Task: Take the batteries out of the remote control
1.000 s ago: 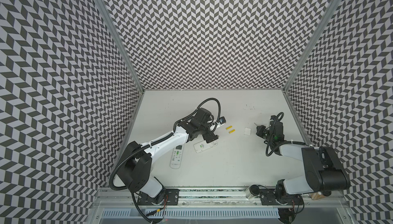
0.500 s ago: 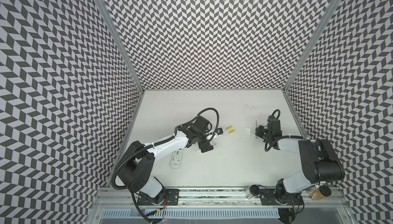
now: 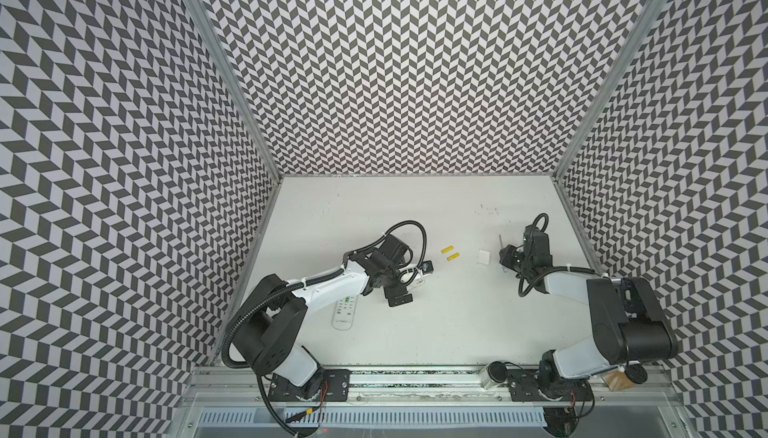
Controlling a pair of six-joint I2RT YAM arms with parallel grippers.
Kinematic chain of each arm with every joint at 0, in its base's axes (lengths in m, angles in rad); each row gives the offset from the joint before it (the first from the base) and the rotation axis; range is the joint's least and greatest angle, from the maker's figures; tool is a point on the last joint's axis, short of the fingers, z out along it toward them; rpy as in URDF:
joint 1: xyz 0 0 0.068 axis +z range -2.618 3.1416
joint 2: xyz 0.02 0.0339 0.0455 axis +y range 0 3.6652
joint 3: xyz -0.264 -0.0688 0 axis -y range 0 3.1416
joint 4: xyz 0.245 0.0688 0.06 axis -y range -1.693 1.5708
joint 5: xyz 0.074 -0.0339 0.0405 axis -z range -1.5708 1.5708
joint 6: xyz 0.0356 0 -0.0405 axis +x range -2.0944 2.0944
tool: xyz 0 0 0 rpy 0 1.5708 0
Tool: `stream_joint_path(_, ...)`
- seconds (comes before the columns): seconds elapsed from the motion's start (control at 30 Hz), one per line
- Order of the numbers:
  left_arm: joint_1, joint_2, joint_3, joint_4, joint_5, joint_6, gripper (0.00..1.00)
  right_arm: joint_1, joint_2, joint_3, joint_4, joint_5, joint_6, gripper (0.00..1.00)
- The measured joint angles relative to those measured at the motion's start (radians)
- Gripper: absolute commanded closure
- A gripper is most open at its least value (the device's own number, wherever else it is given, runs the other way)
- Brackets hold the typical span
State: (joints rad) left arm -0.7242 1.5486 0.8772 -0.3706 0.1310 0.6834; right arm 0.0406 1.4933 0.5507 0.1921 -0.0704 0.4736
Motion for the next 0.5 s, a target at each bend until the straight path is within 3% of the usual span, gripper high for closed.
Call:
stream_joint_path(0.2, -0.010, 0.045, -0.001, 0.007, -0.022, 0.000, 0.00, 0.000, -0.167, -0.002, -0.028, -0.004, 0.000, 0.29)
stream_joint_path(0.5, -0.013, 0.095, -0.006, 0.045, -0.042, -0.024, 0.01, 0.000, -0.351, -0.024, -0.067, -0.031, -0.003, 0.27)
